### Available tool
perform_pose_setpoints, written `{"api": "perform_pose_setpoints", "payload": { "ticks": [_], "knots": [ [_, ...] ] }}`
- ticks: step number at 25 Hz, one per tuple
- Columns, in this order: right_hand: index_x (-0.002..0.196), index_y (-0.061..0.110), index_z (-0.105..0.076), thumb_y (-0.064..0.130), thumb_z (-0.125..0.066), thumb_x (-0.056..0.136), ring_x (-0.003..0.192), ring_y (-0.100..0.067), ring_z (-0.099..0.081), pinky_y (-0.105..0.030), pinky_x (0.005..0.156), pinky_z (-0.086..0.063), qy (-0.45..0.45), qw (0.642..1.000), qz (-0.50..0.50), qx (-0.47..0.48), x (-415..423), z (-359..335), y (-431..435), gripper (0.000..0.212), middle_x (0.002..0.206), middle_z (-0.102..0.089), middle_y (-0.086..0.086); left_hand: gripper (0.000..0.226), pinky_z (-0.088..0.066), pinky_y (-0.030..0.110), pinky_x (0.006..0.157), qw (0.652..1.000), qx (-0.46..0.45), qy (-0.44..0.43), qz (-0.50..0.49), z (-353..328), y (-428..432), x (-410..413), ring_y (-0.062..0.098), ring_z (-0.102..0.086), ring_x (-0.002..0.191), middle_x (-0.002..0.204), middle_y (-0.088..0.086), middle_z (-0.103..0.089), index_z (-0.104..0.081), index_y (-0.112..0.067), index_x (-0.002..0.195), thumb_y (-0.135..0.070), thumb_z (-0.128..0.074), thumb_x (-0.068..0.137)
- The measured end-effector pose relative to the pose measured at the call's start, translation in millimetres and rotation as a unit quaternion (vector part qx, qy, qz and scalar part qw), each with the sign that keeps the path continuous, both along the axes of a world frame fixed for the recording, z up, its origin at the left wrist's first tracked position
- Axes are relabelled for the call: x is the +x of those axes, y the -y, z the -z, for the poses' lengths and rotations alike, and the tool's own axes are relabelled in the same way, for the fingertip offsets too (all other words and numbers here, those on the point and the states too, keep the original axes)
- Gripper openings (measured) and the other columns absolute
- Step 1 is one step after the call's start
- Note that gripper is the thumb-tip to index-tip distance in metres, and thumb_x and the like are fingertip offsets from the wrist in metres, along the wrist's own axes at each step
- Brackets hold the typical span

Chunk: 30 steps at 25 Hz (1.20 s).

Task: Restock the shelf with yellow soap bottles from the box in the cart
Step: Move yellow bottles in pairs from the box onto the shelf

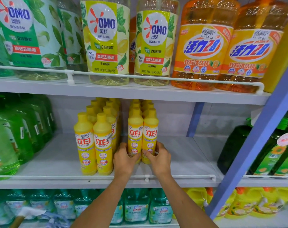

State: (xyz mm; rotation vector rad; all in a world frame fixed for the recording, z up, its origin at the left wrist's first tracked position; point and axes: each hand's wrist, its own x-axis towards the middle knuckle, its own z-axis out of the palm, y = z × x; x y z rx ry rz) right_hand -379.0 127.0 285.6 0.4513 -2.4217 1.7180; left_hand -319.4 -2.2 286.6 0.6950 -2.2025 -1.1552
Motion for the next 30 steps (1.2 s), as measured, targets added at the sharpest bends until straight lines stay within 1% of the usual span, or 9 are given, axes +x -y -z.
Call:
{"api": "perform_pose_setpoints", "payload": {
  "ticks": [4, 12, 21, 25, 27, 28, 29, 30],
  "knots": [
    [0.129, 0.020, -0.063, 0.039, -0.083, 0.080, 0.100, -0.009, -0.068, -0.020, 0.087, -0.053, -0.005, 1.000, 0.000, -0.001, 1.4, -0.6, 0.5, 0.056, 0.118, -0.072, 0.006, 0.057, -0.059, 0.040, 0.085, 1.000, -0.004, -0.002, -0.004, -0.1, -1.0, 0.8, 0.027, -0.071, 0.097, 0.110, 0.005, -0.073, -0.058, -0.015, 0.112, -0.038, -0.089, 0.070],
    [0.128, 0.022, -0.063, 0.042, -0.083, 0.079, 0.101, -0.011, -0.069, -0.031, 0.093, -0.058, -0.009, 1.000, 0.010, 0.004, -0.7, 4.1, 2.1, 0.057, 0.117, -0.072, 0.006, 0.058, -0.059, 0.042, 0.086, 1.000, -0.013, -0.006, -0.012, 3.5, -1.2, 0.1, 0.025, -0.071, 0.097, 0.110, 0.004, -0.073, -0.059, -0.018, 0.113, -0.040, -0.090, 0.069],
    [0.127, 0.025, -0.063, 0.045, -0.082, 0.079, 0.100, -0.009, -0.069, -0.029, 0.091, -0.058, -0.013, 1.000, 0.010, 0.012, -2.6, 6.1, 2.8, 0.055, 0.116, -0.072, 0.008, 0.057, -0.059, 0.042, 0.085, 1.000, -0.004, -0.007, -0.008, 8.4, 1.0, -4.3, 0.023, -0.071, 0.094, 0.108, 0.002, -0.074, -0.060, -0.018, 0.112, -0.041, -0.089, 0.069],
    [0.123, 0.026, -0.066, 0.047, -0.082, 0.079, 0.096, -0.009, -0.070, -0.032, 0.089, -0.060, -0.012, 1.000, 0.002, 0.021, -0.9, 5.8, 1.5, 0.051, 0.111, -0.073, 0.009, 0.056, -0.060, 0.043, 0.084, 1.000, 0.026, 0.009, 0.008, 6.4, 3.5, -4.2, 0.021, -0.071, 0.093, 0.105, 0.001, -0.074, -0.062, -0.019, 0.110, -0.041, -0.090, 0.067],
    [0.119, 0.023, -0.068, 0.047, -0.082, 0.079, 0.092, -0.010, -0.070, -0.031, 0.086, -0.060, -0.004, 0.999, -0.008, 0.040, 0.6, -0.5, -1.7, 0.049, 0.109, -0.075, 0.007, 0.059, -0.060, 0.045, 0.086, 0.996, 0.074, 0.014, 0.036, 2.4, 9.9, -3.4, 0.022, -0.071, 0.095, 0.107, 0.002, -0.074, -0.062, -0.017, 0.114, -0.040, -0.090, 0.067],
    [0.117, 0.021, -0.069, 0.047, -0.081, 0.079, 0.090, -0.011, -0.069, -0.028, 0.084, -0.059, 0.004, 0.999, -0.019, 0.048, 1.1, -4.5, -4.5, 0.047, 0.108, -0.075, 0.005, 0.061, -0.060, 0.046, 0.087, 0.994, 0.099, 0.016, 0.047, -0.7, 11.6, -0.7, 0.021, -0.071, 0.095, 0.107, 0.003, -0.074, -0.062, -0.016, 0.115, -0.041, -0.089, 0.067],
    [0.114, 0.020, -0.069, 0.048, -0.081, 0.079, 0.089, -0.012, -0.068, -0.026, 0.081, -0.057, 0.012, 0.998, -0.030, 0.061, 0.6, -8.5, -7.1, 0.046, 0.107, -0.075, 0.004, 0.062, -0.060, 0.046, 0.087, 0.992, 0.114, 0.017, 0.051, -1.8, 13.7, 1.0, 0.021, -0.071, 0.095, 0.107, 0.002, -0.074, -0.062, -0.016, 0.116, -0.045, -0.086, 0.066],
    [0.110, 0.021, -0.068, 0.050, -0.080, 0.080, 0.088, -0.013, -0.068, -0.026, 0.079, -0.054, 0.016, 0.996, -0.037, 0.082, 0.0, -12.4, -10.1, 0.044, 0.105, -0.074, 0.003, 0.064, -0.060, 0.045, 0.086, 0.992, 0.110, 0.028, 0.049, -6.4, 12.4, 5.7, 0.020, -0.071, 0.094, 0.106, 0.001, -0.074, -0.062, -0.016, 0.115, -0.051, -0.081, 0.064]
  ]
}}
